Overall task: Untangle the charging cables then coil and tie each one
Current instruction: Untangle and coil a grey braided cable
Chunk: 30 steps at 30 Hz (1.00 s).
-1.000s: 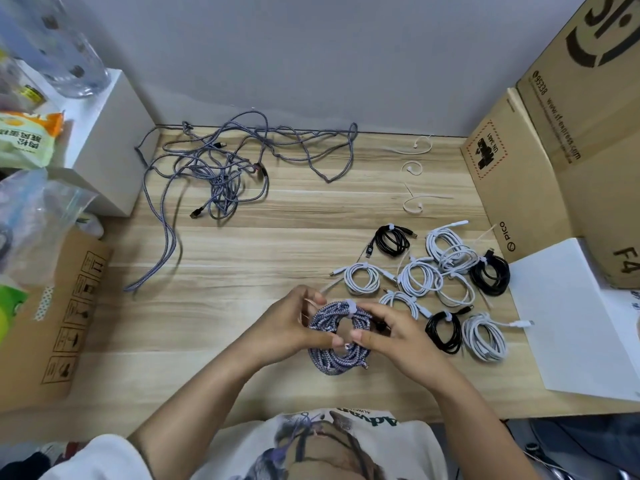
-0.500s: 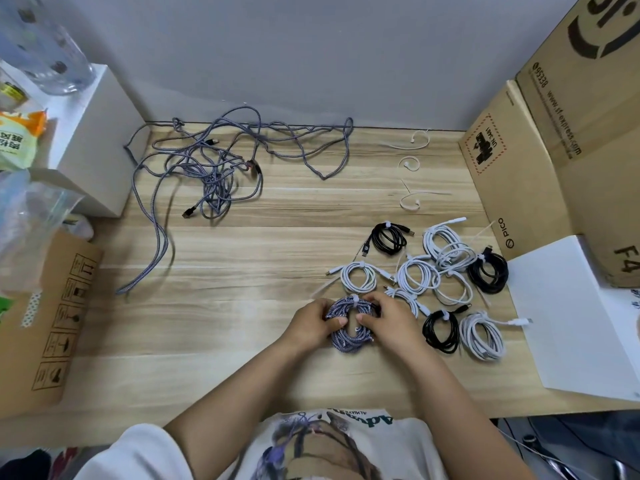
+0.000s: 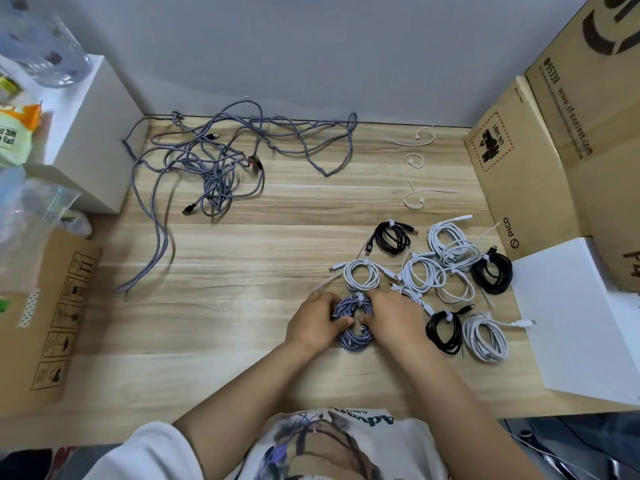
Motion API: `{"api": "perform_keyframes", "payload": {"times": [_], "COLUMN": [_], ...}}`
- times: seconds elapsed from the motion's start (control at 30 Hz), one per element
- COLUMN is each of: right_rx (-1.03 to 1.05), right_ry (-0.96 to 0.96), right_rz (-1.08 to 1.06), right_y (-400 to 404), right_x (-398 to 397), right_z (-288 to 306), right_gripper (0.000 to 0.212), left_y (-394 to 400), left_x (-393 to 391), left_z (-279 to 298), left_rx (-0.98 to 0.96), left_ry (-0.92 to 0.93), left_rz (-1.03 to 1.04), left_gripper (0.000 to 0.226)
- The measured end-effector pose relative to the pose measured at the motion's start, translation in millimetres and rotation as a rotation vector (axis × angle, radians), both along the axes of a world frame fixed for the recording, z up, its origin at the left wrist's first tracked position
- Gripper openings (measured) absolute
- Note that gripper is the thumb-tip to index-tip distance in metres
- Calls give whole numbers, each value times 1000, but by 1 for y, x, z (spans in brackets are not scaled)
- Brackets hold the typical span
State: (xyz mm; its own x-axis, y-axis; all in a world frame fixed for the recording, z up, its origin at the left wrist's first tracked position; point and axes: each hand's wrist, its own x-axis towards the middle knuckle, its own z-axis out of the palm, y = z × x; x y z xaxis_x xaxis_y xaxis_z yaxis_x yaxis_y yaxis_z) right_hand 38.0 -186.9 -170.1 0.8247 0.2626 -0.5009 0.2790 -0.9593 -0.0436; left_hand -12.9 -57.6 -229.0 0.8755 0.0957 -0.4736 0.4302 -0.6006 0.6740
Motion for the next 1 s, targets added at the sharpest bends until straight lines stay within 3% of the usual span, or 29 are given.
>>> {"api": "perform_keyframes", "payload": {"times": [0.1, 0.2, 0.33, 0.47, 0.6, 0.73, 0.83, 0.93, 1.0], "right_rx": [-31, 58, 314, 454, 520, 568, 648, 733, 784], "right_ry": [-18, -86, -84, 45, 121, 222, 374, 524, 604], "right_rz": [28, 12, -22, 25, 97, 160, 77, -51, -131], "right_y": [6, 13, 39, 84, 133, 175, 199, 211, 214], "right_x": [0, 2, 13, 27, 37, 46, 49, 46, 44], "right_z": [12, 28, 39, 29, 14, 4, 0, -4, -7], "right_gripper": [34, 33, 31, 28, 32, 39, 39, 35, 30], "left_y": [8, 27, 72, 133, 186, 218, 228, 230, 229], "left_x": [1, -3, -10, -12, -12, -12, -12, -11, -9], "left_z": [4, 14, 34, 42, 40, 38, 33, 30, 33], "left_rx": [-65, -177, -220, -56, 225, 493, 401, 290, 151], "left_ry": [39, 53, -99, -251, -320, 3, 174, 12, -105], "left_rz": [-29, 97, 416, 627, 749, 839, 769, 705, 730], "left_gripper": [25, 8, 26, 20, 38, 56, 40, 13, 11]}}
